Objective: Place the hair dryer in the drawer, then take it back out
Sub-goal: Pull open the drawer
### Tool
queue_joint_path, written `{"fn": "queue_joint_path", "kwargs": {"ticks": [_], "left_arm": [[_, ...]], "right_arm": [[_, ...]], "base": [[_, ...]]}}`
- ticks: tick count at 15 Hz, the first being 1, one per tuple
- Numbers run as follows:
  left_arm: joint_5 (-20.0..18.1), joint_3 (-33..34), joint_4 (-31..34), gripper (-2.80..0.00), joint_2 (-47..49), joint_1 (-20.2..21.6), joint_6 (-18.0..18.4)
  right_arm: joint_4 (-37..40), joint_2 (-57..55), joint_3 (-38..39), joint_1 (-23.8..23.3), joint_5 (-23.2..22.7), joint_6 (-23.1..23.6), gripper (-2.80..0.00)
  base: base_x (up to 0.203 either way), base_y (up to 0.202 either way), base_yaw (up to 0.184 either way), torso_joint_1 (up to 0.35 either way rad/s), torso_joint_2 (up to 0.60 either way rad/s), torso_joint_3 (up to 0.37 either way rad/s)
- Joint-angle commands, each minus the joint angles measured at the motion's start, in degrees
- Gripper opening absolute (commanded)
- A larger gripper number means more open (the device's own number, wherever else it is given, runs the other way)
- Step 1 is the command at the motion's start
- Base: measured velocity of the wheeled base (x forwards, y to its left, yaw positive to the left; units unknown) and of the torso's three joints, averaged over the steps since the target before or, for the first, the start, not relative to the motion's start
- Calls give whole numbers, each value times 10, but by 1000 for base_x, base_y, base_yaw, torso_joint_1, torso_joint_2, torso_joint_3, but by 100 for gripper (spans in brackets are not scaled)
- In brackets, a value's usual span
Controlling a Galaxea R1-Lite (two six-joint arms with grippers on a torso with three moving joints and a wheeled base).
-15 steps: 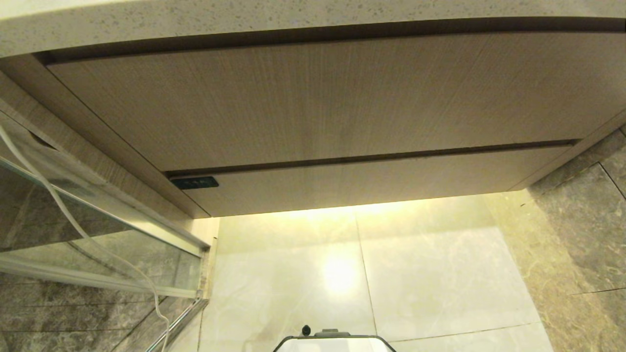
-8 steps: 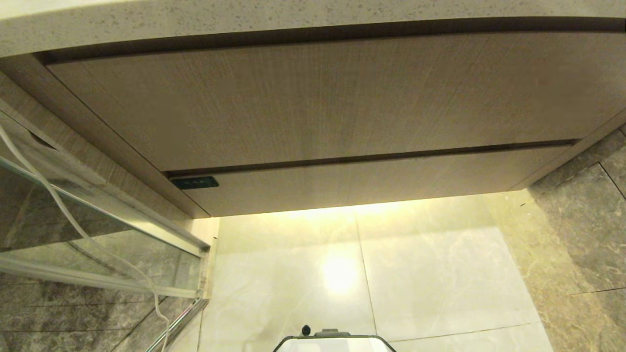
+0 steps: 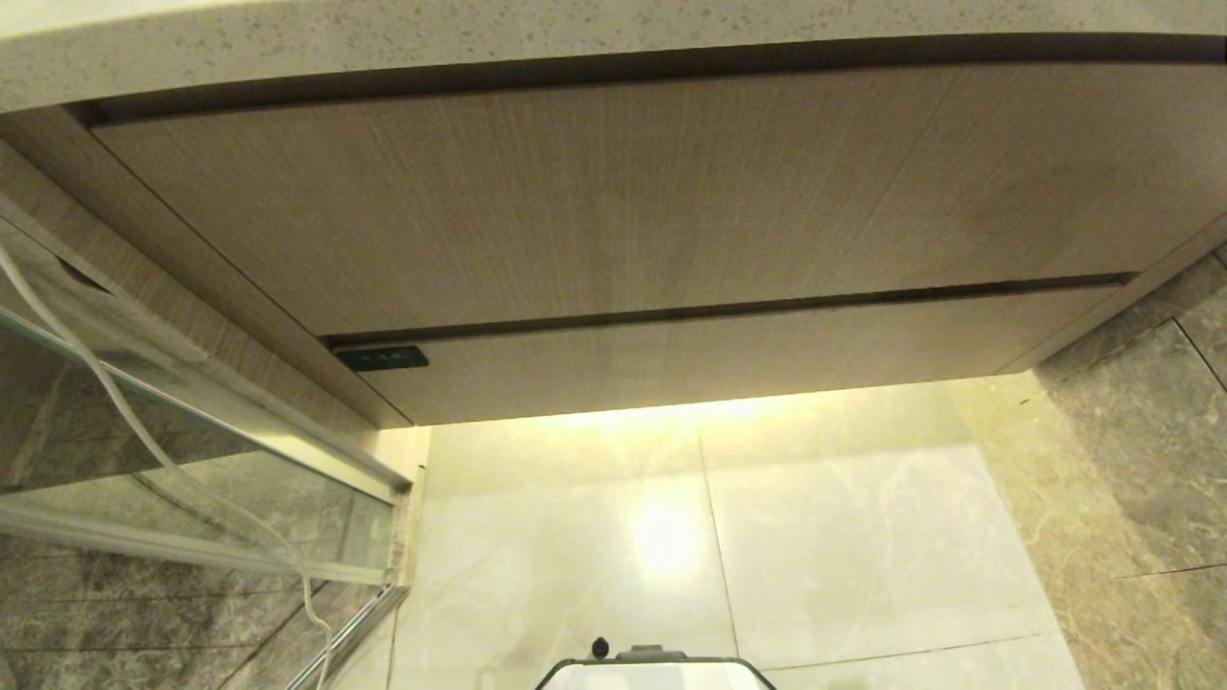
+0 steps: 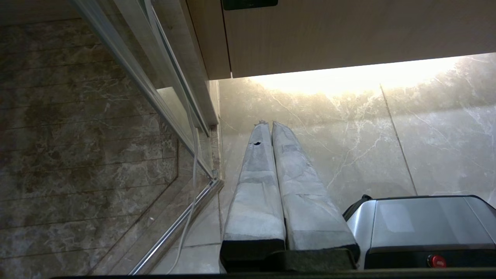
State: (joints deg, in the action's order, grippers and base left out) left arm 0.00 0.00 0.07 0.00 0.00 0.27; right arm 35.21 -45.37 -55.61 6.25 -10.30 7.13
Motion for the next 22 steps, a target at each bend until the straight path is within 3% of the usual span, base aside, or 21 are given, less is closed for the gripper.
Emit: {"fn": "queue_joint_path", "kwargs": {"ticks": [1,7,8,10,11,13,14,17,21,22], "left_arm": [[0,1,0,-280,0,0,0],[0,1,0,-280,0,0,0],[0,1,0,-280,0,0,0],[0,0,0,-280,0,0,0],[0,1,0,-280,0,0,0],[0,0,0,-280,0,0,0],[0,1,0,-280,0,0,0],[0,0,0,-280,0,0,0],[0,1,0,-280,0,0,0],[0,1,0,-280,0,0,0]], "right_arm": [[14,-144,-9,41,-7,34,-280],[41,-264,-21,73,-55,129,-280],[39,-275,-23,73,-20,170,-280],[22,-293,-6,76,118,308,-280],[-8,-299,16,77,146,336,-280],[-88,-309,66,77,108,336,-280],[-144,-320,89,77,99,336,0],[-309,-395,128,80,90,342,0],[-533,-471,155,85,89,385,0],[-543,-475,159,85,88,392,0]], "base": [[0,0,0,0,0,0],[0,0,0,0,0,0],[0,0,0,0,0,0],[0,0,0,0,0,0],[0,0,0,0,0,0],[0,0,0,0,0,0],[0,0,0,0,0,0],[0,0,0,0,0,0],[0,0,0,0,0,0],[0,0,0,0,0,0]]}}
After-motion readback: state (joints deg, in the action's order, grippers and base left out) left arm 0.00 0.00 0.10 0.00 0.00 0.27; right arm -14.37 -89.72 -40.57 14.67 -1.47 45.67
